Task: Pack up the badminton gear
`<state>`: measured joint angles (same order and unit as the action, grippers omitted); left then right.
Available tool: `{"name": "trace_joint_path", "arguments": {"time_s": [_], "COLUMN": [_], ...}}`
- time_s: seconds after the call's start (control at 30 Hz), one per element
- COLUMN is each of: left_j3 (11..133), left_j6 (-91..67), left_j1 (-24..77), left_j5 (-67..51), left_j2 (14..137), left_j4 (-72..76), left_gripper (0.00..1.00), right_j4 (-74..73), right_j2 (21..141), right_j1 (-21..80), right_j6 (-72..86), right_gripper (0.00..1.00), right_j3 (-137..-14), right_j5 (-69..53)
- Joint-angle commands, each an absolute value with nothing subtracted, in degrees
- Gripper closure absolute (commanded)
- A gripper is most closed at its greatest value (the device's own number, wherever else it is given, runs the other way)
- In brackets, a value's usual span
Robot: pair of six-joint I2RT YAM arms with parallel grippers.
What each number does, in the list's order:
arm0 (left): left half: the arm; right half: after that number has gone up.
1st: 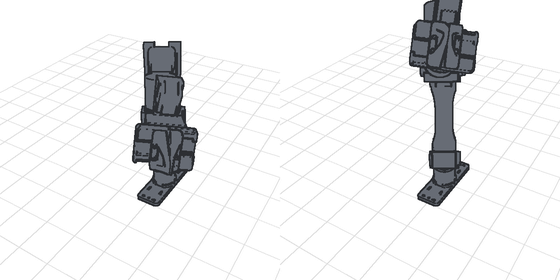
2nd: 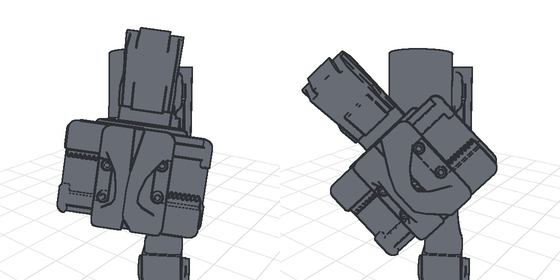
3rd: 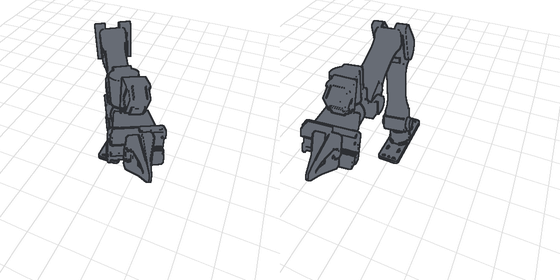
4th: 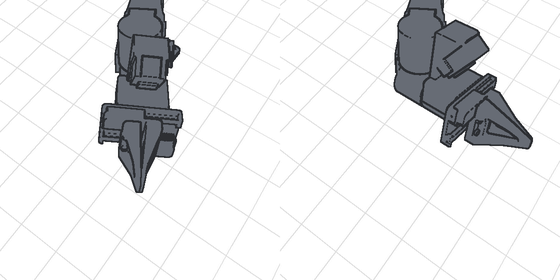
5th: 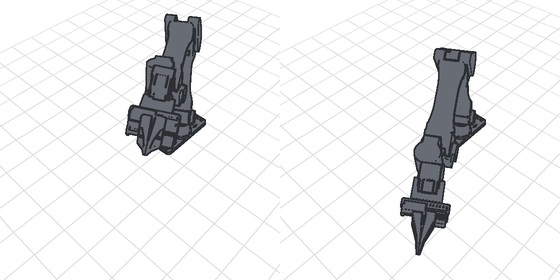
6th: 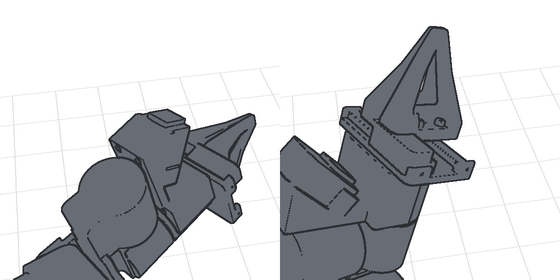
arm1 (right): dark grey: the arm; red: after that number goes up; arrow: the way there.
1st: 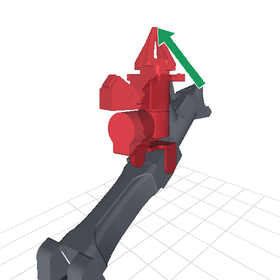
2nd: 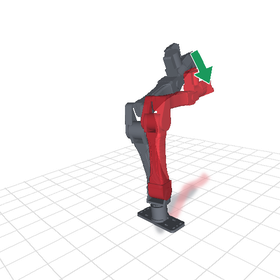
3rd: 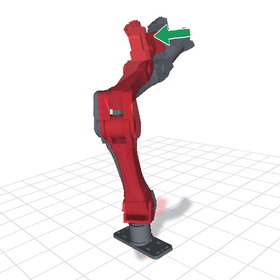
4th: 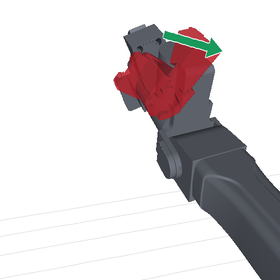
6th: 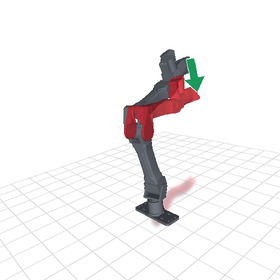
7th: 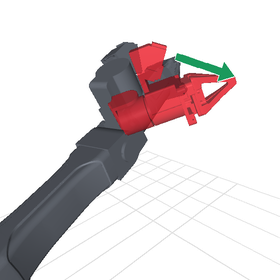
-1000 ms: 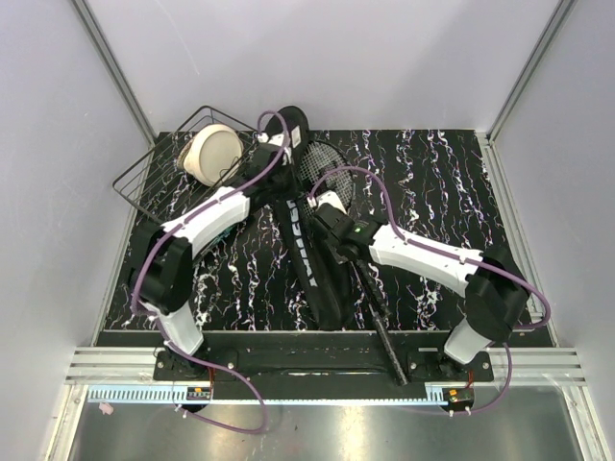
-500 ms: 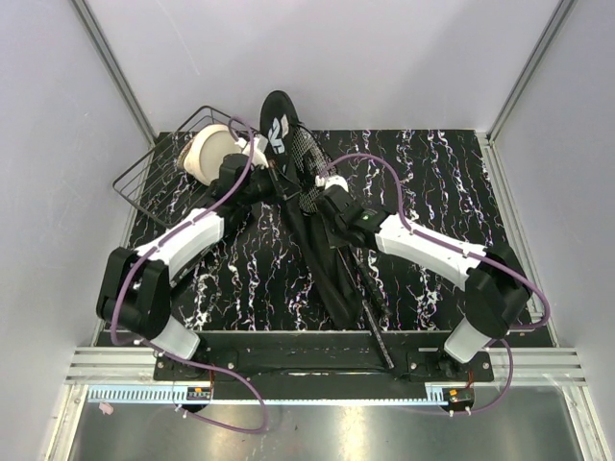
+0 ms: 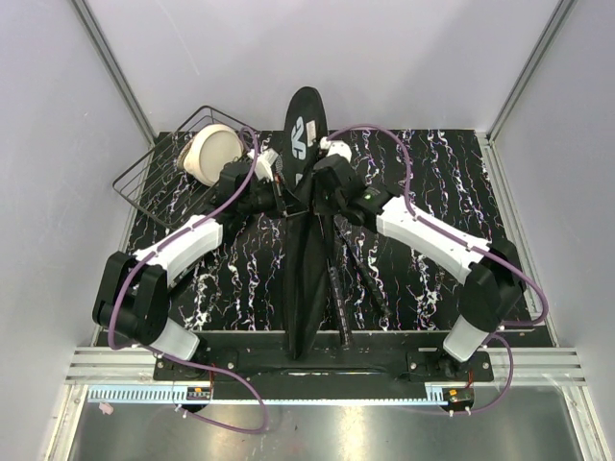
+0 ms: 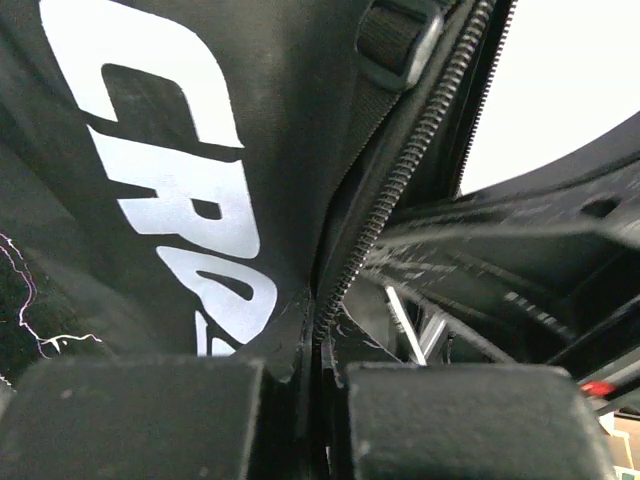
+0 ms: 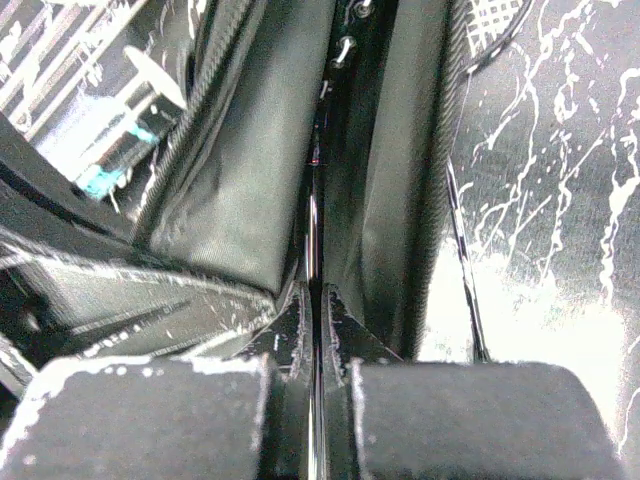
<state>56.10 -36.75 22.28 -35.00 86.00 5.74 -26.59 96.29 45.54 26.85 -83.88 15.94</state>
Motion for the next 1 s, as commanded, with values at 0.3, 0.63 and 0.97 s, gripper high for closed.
{"name": "trace_joint_path", "arguments": {"time_s": [0.3, 0.63, 0.97], "left_j3": [54.14, 48.35, 46.05], "left_j6": [-45.78, -58.44, -60.22], "left_j1": [21.80, 21.53, 20.66], "left_j5": [-43.85, -50.18, -52.73], "left_j2": [87.45, 90.69, 91.58], "left_j4": [15.55, 30.83, 34.82], "left_gripper": [1.00, 1.00, 1.00], "right_j4": [-18.80, -22.14, -17.24], "right_j2": [101.16, 109.94, 115.22], "right_j1": [40.17, 42.89, 45.70], "right_j6": [41.56, 47.98, 37.57], "right_gripper": [1.00, 1.00, 1.00], "right_j3": [-93.16, -94.83, -93.08], "right_j5": [18.97, 32.07, 40.69]}}
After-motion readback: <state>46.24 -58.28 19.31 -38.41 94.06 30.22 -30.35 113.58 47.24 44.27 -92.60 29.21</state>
